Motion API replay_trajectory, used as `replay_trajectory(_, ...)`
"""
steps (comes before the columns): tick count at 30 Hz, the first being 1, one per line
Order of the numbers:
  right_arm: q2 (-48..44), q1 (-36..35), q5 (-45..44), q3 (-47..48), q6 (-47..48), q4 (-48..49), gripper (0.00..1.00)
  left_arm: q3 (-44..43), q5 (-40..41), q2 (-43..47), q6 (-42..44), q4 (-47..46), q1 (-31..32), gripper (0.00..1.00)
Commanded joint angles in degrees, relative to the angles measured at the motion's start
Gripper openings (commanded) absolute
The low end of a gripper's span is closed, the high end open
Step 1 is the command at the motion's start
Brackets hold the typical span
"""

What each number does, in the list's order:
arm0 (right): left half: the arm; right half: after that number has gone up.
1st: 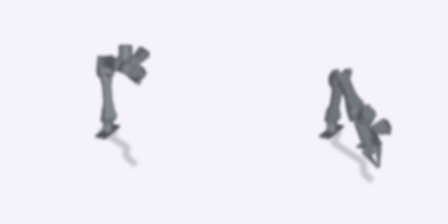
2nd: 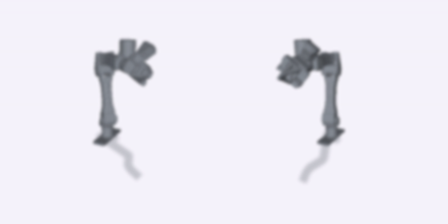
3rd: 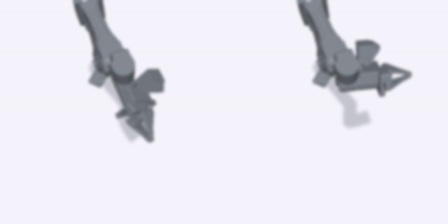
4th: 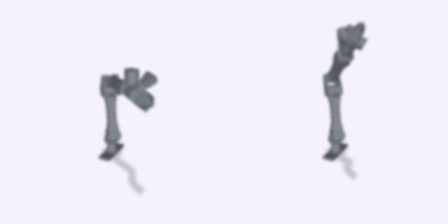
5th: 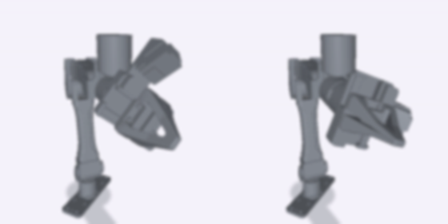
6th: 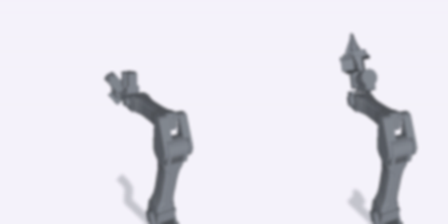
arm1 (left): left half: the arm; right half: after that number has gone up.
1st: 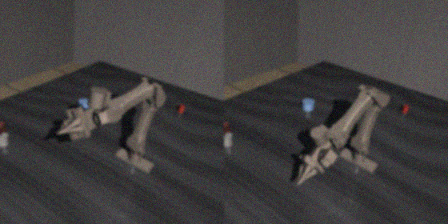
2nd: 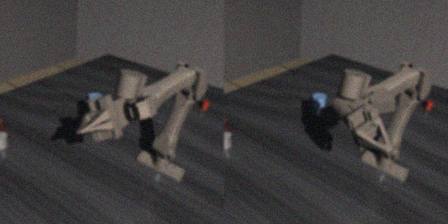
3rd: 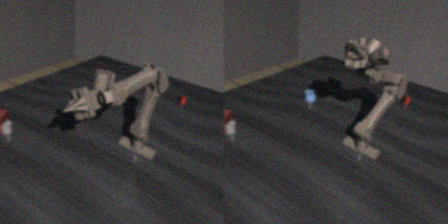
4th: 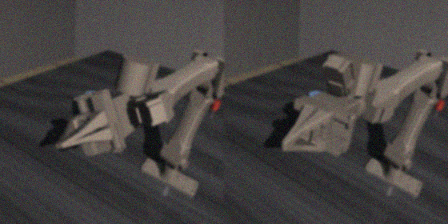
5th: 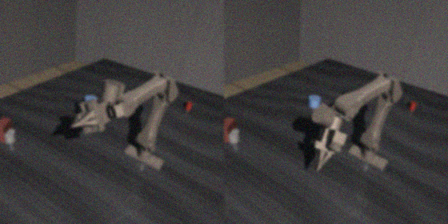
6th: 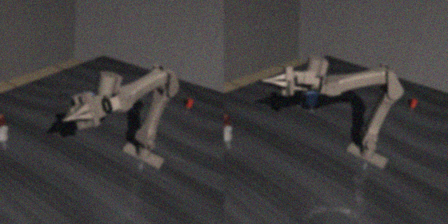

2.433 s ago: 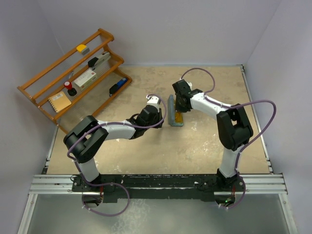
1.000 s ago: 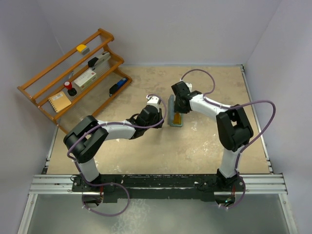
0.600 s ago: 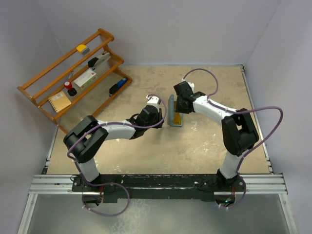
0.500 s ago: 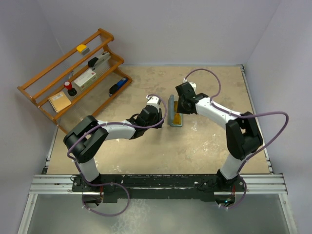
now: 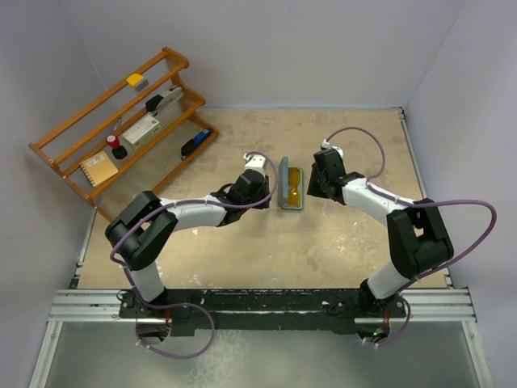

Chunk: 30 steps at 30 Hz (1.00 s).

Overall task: Organize the sunglasses
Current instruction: Place the sunglasses in the sunglasses case, then close the sunglasses case at the center of the board.

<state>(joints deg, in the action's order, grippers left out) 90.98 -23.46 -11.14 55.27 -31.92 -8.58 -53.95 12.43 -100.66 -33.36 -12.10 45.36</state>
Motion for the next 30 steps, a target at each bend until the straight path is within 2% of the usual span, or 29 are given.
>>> replay_trajectory(1,-2.14,2.23,3.52,-2.64,3.06,8.17,0.31,-3.30,1.97,1.56,1.34,1.56,-0.54,0.24)
replay_trajectory(6,-1.18,5.40,6.89,-5.15,3.30,10.32,0.31,-5.75,2.75,2.55,2.24,4.08,-0.58,0.24)
replay_trajectory(13,2.18,7.03,11.77,-6.56,2.01,14.03,0.22,-11.39,1.90,1.66,2.93,6.30,-0.63,0.24)
replay_trajectory(22,6.09,11.94,23.83,-10.18,-1.68,23.50,0.23,-14.53,0.03,0.52,2.85,7.11,-0.73,0.27)
replay_trajectory(25,7.99,12.07,25.46,-10.02,-1.67,24.80,0.17,-15.01,-0.32,0.13,3.07,7.19,-0.72,0.27)
replay_trajectory(30,11.29,12.18,28.03,-8.87,-1.48,25.42,0.12,-15.80,-0.98,-0.64,3.06,7.34,-0.80,0.27)
